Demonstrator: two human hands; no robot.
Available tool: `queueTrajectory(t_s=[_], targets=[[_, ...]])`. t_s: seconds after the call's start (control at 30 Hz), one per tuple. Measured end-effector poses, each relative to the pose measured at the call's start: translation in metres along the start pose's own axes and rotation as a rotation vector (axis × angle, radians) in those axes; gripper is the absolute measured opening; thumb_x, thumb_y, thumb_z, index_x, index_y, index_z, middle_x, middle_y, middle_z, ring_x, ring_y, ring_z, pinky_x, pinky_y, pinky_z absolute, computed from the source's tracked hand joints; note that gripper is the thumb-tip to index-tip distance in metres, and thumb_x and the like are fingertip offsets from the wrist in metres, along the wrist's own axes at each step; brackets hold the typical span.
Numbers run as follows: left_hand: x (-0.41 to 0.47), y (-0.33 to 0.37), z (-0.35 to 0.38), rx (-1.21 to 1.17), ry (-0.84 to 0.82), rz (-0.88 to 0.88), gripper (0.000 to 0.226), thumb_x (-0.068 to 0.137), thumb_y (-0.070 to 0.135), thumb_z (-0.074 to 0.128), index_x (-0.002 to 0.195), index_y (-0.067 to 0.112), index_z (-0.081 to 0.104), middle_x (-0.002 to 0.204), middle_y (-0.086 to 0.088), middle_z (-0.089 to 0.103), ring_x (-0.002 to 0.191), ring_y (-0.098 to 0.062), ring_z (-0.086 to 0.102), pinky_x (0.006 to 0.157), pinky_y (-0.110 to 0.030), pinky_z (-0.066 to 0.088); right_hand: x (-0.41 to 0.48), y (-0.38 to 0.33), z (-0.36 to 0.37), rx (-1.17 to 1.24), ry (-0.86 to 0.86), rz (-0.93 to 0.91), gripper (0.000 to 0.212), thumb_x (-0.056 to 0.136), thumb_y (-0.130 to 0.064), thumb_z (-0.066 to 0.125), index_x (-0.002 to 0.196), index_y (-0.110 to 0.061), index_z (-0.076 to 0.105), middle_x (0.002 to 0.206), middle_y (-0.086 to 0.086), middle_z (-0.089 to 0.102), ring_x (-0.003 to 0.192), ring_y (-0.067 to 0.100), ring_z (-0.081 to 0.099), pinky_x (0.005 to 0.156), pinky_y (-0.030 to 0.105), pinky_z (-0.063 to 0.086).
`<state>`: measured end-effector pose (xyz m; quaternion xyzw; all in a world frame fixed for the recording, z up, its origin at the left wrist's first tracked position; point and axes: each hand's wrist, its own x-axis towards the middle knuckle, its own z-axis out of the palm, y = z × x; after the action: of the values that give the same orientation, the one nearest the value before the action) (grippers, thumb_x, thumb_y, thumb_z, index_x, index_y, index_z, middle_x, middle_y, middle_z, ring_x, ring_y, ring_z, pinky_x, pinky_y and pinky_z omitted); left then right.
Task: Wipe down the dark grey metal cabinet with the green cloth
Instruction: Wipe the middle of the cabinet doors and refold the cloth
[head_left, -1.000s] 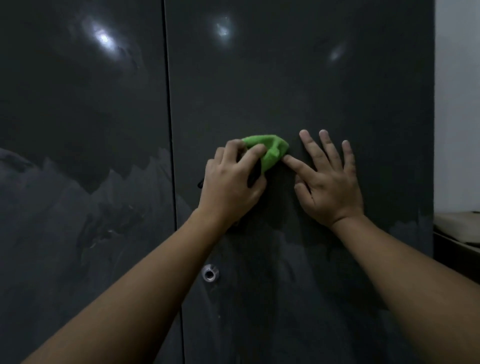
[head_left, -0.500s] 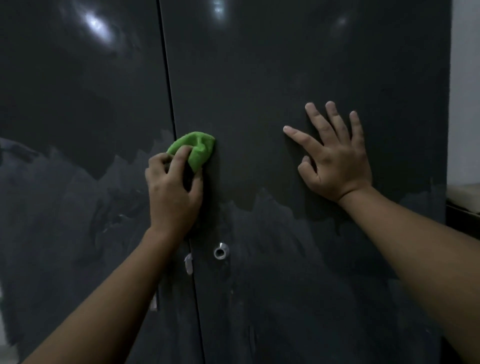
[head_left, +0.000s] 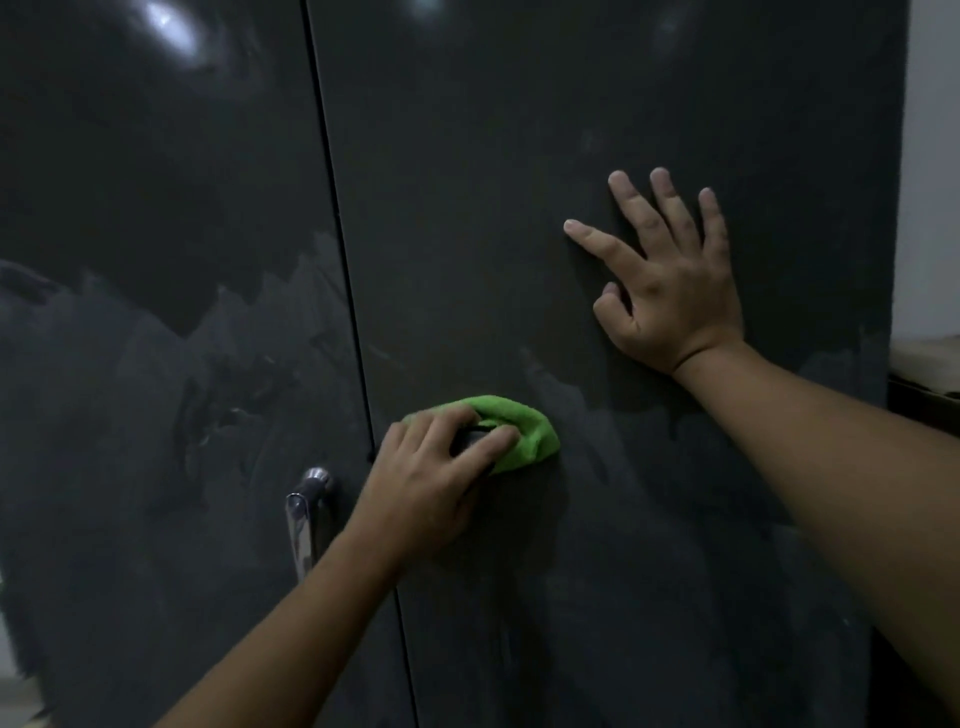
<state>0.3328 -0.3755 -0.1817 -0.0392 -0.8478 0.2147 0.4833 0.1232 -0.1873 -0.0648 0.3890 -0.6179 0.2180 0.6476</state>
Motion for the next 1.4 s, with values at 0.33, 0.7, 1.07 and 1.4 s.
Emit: queueTrajectory(t_s=[0.33, 0.7, 1.07, 1.4], targets=[[0.040, -0.023, -0.025, -0.179, 0.349, -0.521, 0.051, 0.092, 0.017, 0.065, 0.141, 0.022, 0.053, 0.130, -0.006, 0.054, 0.113, -0.020, 0.051, 0.096, -0.022, 0.036, -0.001, 0.001, 0.002, 0.005, 0.020, -0.009, 0.063, 0.085, -0.034, 0.049, 0.147, -0.039, 0.047, 0.163, 0.005, 0.031, 0.151, 0.035, 0.025, 0.120, 0.062, 0.015], [-0.036, -0.011, -0.015, -0.161, 0.155, -0.366, 0.047, 0.087, 0.025, 0.067, 0.133, 0.018, 0.062, 0.115, -0.002, 0.057, 0.099, -0.015, 0.052, 0.087, -0.024, 0.043, -0.005, 0.004, -0.008, -0.010, -0.044, -0.057, 0.073, 0.078, -0.044, 0.049, 0.151, -0.037, 0.042, 0.163, 0.003, 0.032, 0.149, 0.036, 0.027, 0.119, 0.058, 0.020], [0.048, 0.002, -0.013, -0.211, 0.454, -0.756, 0.052, 0.083, 0.018, 0.069, 0.134, 0.019, 0.060, 0.105, -0.009, 0.052, 0.097, -0.024, 0.050, 0.087, -0.023, 0.035, -0.004, 0.002, -0.006, 0.000, -0.056, -0.073, 0.073, 0.081, -0.043, 0.046, 0.153, -0.033, 0.040, 0.163, 0.006, 0.031, 0.150, 0.035, 0.026, 0.120, 0.058, 0.017], [0.050, 0.054, 0.016, -0.140, 0.150, -0.318, 0.051, 0.089, 0.027, 0.060, 0.139, 0.018, 0.053, 0.110, -0.014, 0.047, 0.092, -0.027, 0.045, 0.075, -0.038, 0.050, -0.004, 0.003, -0.006, -0.003, -0.024, -0.059, 0.070, 0.081, -0.042, 0.047, 0.151, -0.035, 0.043, 0.154, 0.004, 0.043, 0.137, 0.033, 0.038, 0.111, 0.048, 0.025]])
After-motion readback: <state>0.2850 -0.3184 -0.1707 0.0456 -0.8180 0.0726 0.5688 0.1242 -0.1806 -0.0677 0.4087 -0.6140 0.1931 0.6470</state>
